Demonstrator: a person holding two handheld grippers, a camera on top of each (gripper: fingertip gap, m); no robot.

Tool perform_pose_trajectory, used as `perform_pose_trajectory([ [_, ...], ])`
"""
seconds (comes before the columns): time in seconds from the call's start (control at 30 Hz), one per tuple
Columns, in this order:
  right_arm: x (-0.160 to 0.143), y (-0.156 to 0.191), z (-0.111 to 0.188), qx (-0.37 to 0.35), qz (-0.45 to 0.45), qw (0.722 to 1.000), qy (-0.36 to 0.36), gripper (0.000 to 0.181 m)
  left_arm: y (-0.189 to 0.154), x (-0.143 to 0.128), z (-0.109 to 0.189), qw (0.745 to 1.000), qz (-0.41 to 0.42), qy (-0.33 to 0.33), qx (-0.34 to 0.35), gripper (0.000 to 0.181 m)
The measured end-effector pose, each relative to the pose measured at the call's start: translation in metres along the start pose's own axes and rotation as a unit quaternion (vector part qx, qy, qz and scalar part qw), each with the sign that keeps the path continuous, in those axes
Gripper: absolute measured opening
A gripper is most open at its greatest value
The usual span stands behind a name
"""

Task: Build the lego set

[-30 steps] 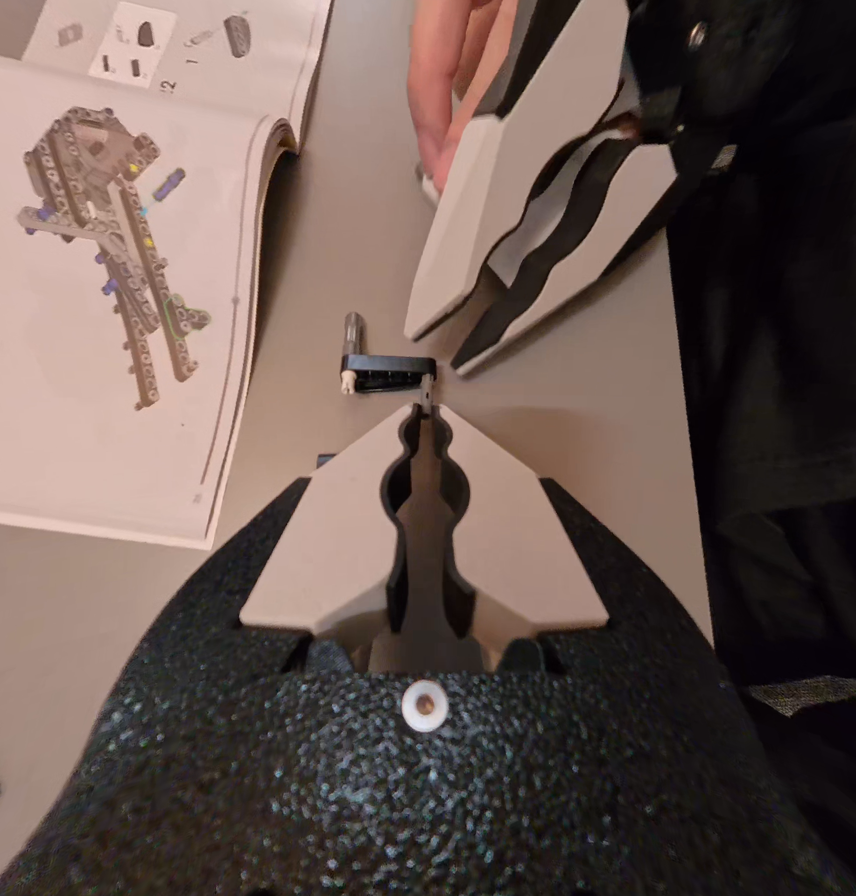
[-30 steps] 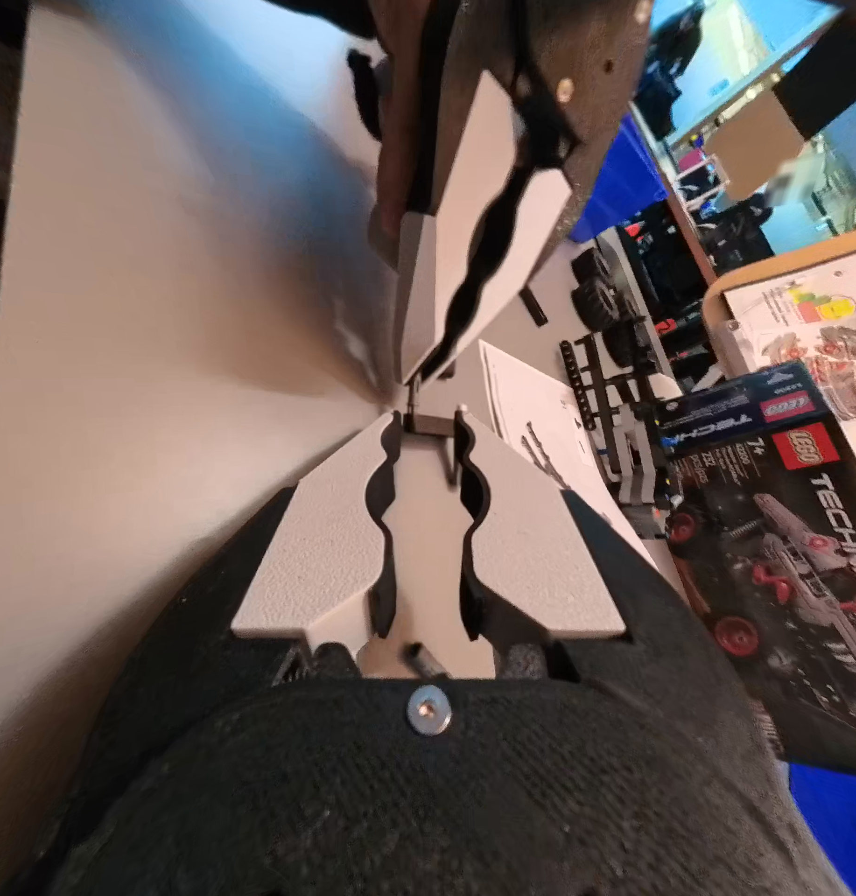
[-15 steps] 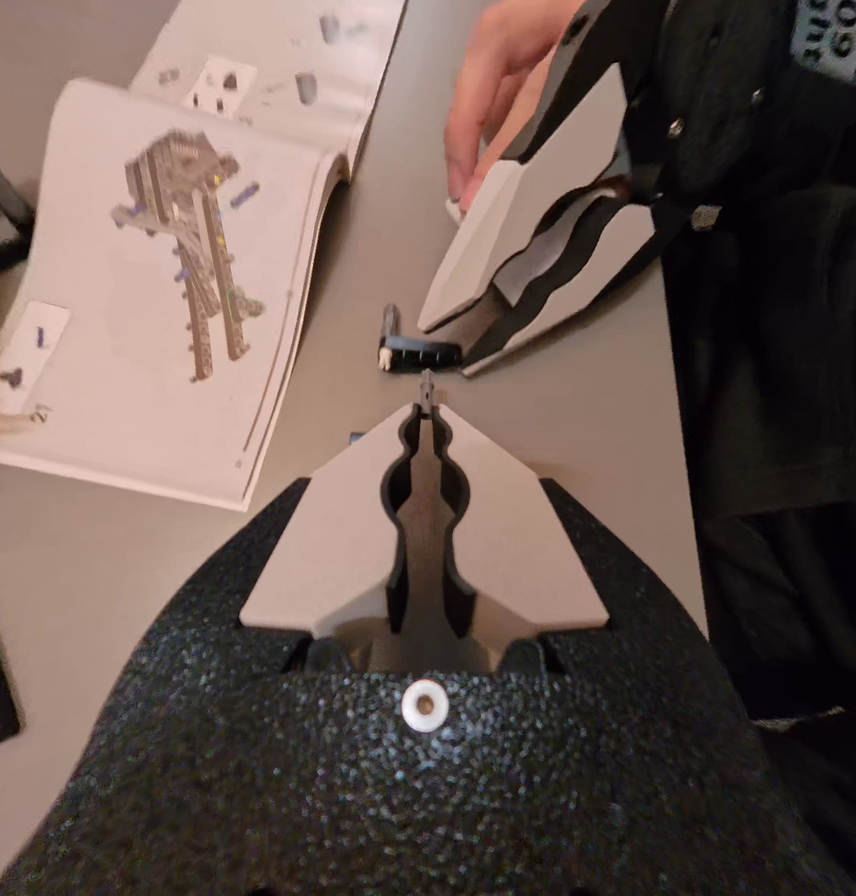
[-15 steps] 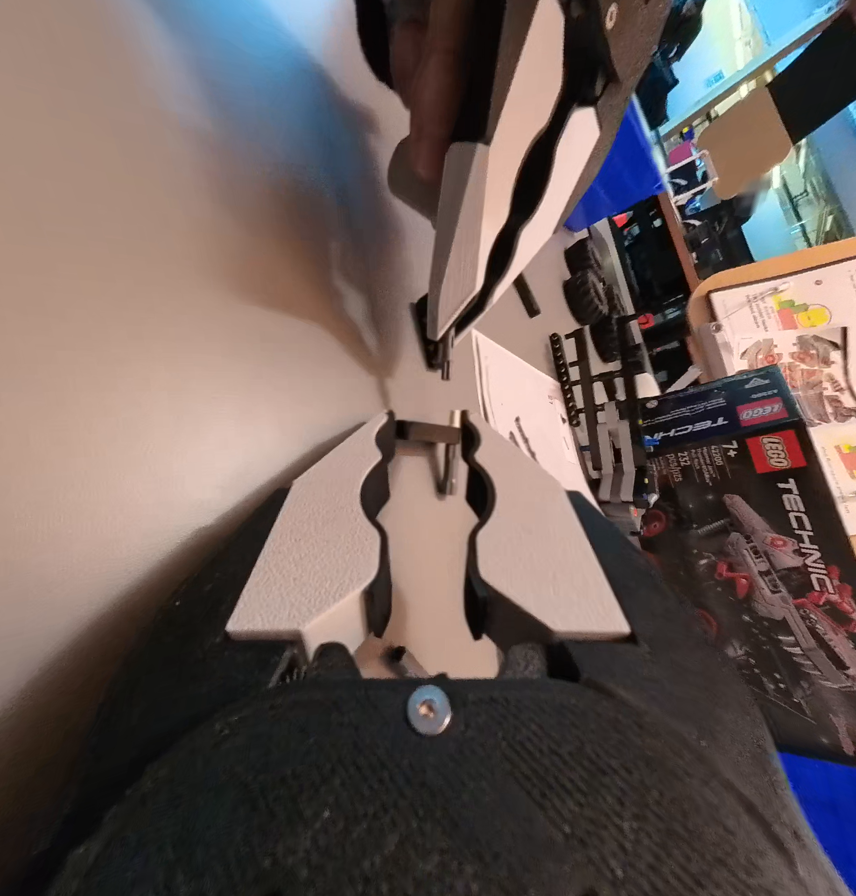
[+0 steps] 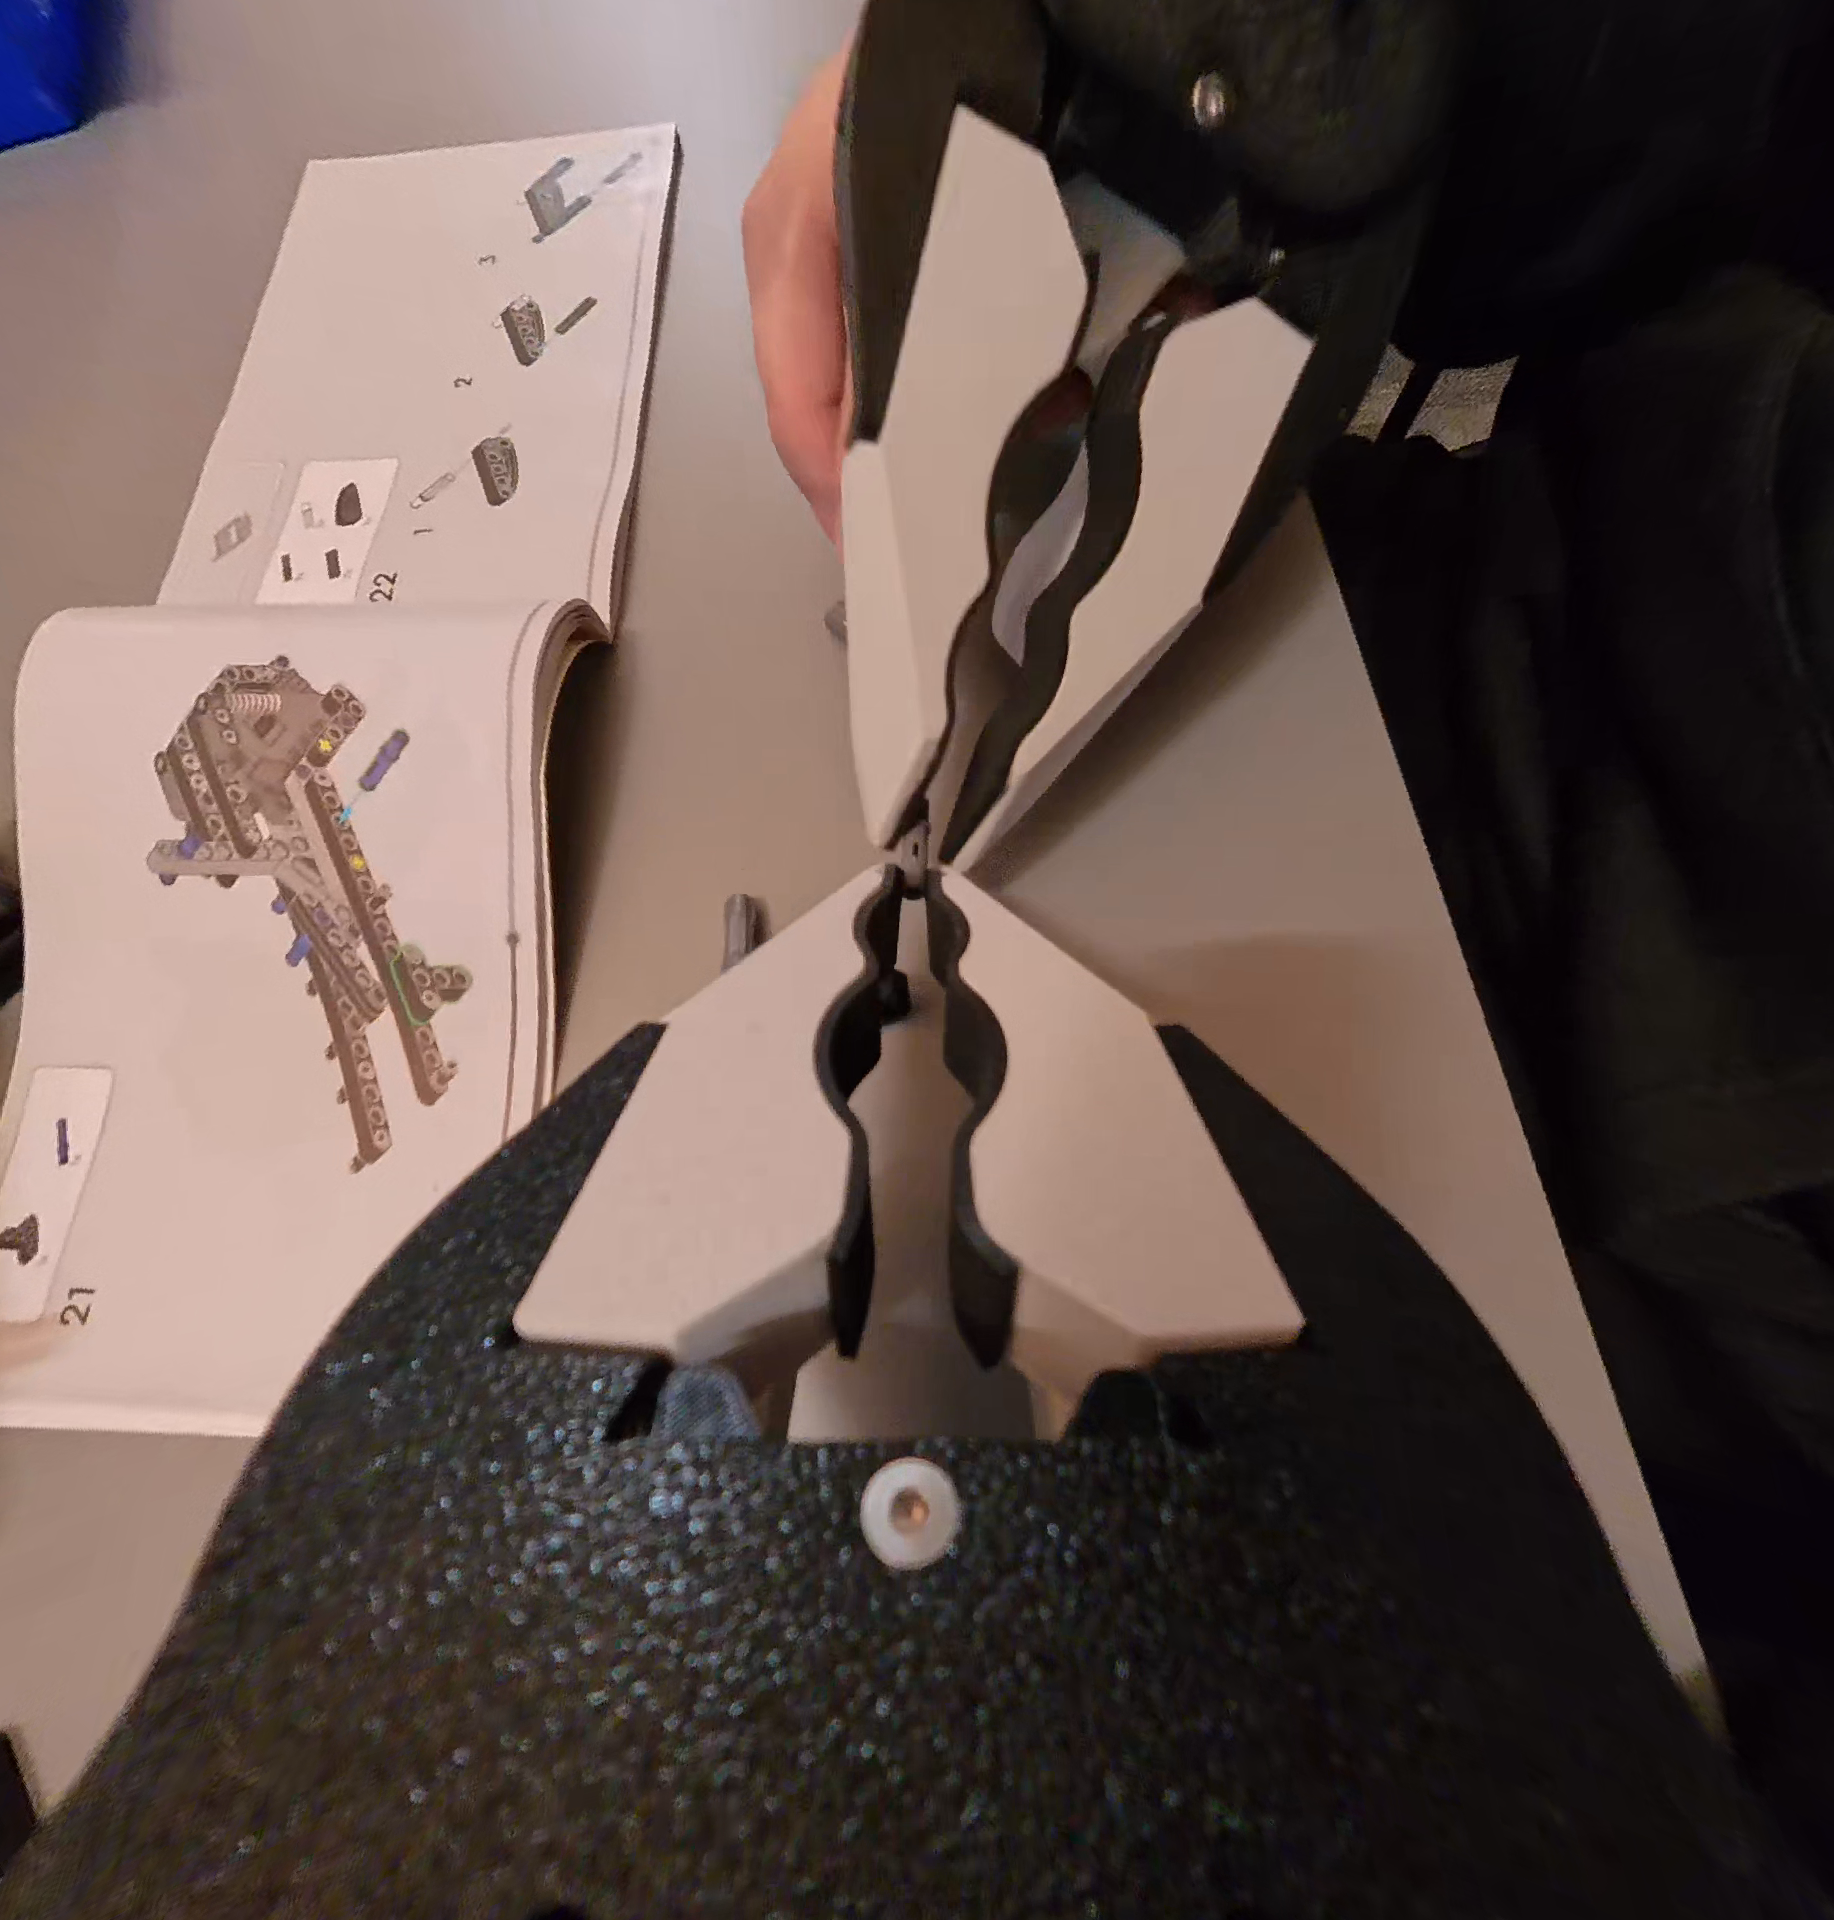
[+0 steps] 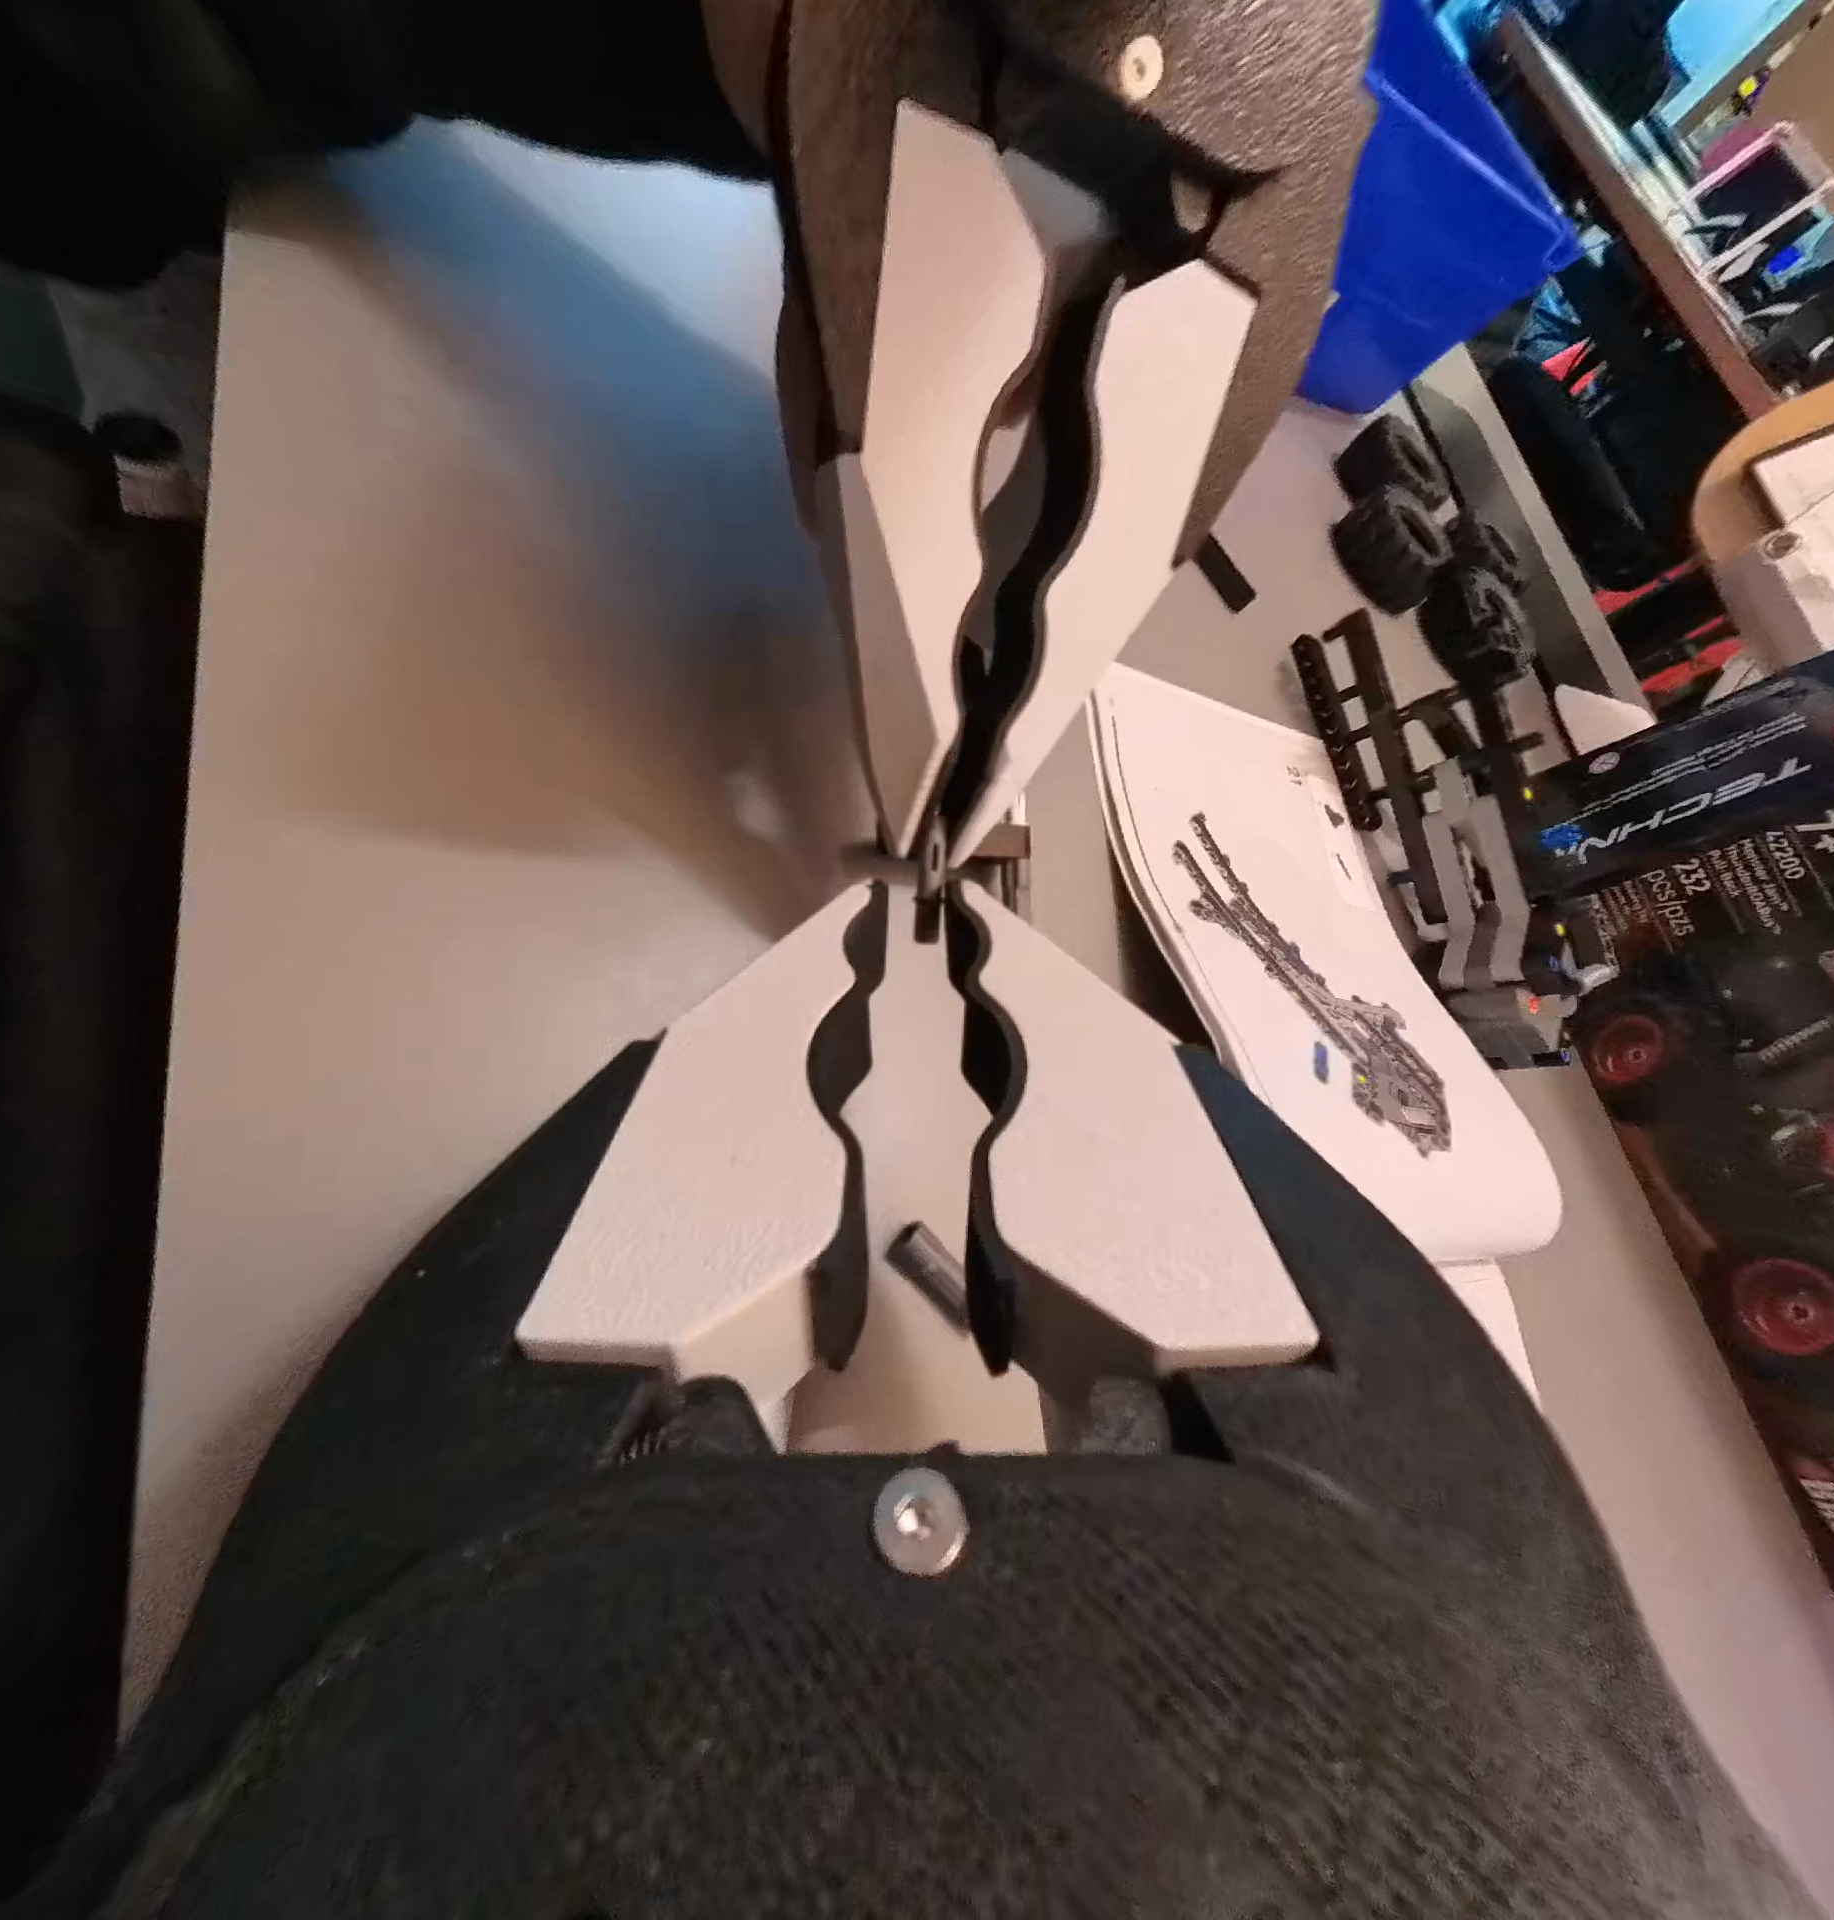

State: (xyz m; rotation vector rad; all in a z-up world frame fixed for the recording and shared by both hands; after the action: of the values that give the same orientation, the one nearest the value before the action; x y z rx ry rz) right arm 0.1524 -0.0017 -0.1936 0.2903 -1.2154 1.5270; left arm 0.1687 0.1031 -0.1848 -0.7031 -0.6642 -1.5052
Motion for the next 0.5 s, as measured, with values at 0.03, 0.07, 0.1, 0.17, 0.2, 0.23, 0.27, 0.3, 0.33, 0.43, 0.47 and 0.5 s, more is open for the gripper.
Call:
perform_pose_trajectory([
  [0.03, 0.000, 0.001, -0.001, -0.006, 0.009, 1.000, 0.001, 0.006, 0.000, 0.000, 0.000, 1.000, 0.001, -0.001, -0.001, 0.002],
  [0.07, -0.001, 0.001, -0.002, -0.013, 0.014, 1.000, -0.001, 0.003, 0.000, -0.001, 0.000, 1.000, 0.002, -0.002, -0.004, 0.002],
  [0.1, -0.001, 0.002, -0.002, -0.014, 0.016, 1.000, -0.002, 0.003, 0.000, -0.001, 0.000, 1.000, 0.003, -0.004, -0.005, 0.001],
  [0.17, -0.001, 0.002, -0.003, -0.018, 0.023, 1.000, -0.001, 0.003, 0.000, -0.002, 0.000, 1.000, 0.005, -0.005, -0.006, 0.004],
  [0.2, -0.002, 0.002, -0.004, -0.019, 0.024, 1.000, 0.000, 0.003, 0.001, -0.003, 0.000, 1.000, 0.007, -0.004, -0.002, 0.008],
  [0.23, -0.003, 0.002, -0.005, -0.022, 0.024, 0.999, 0.004, 0.003, 0.003, -0.004, 0.001, 1.000, 0.009, 0.001, 0.012, 0.011],
  [0.27, -0.005, 0.002, -0.006, -0.025, 0.026, 0.999, 0.011, 0.003, 0.005, -0.005, 0.004, 1.000, 0.014, 0.009, 0.025, 0.014],
  [0.3, -0.007, 0.003, -0.007, -0.019, 0.030, 0.999, 0.021, 0.003, 0.005, -0.006, 0.009, 0.999, 0.017, 0.016, 0.034, 0.019],
  [0.33, -0.009, 0.004, -0.007, -0.011, 0.031, 0.999, 0.028, 0.003, 0.006, -0.007, 0.014, 0.998, 0.018, 0.021, 0.049, 0.027],
  [0.43, -0.010, 0.004, -0.009, -0.016, 0.034, 0.999, 0.030, 0.003, 0.008, -0.011, 0.023, 0.996, 0.025, 0.036, 0.077, 0.037],
  [0.47, -0.010, 0.004, -0.010, -0.017, 0.033, 0.999, 0.028, 0.003, 0.009, -0.013, 0.022, 0.996, 0.024, 0.043, 0.076, 0.039],
  [0.5, -0.010, 0.004, -0.010, -0.022, 0.033, 0.999, 0.029, 0.003, 0.009, -0.015, 0.019, 0.996, 0.024, 0.050, 0.074, 0.041],
])
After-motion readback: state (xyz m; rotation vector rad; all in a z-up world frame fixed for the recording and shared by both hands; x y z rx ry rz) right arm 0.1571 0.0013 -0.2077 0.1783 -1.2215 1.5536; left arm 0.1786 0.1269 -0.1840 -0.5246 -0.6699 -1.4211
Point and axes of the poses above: each gripper's, where its closed fingertips meet, z back along the fingers, x out of its top, y = z × x across the jaws, the point moved 7 cm from there along z, back along the fingers, and after that the axes turned 6 degrees about -x, right-handed, at the moved point
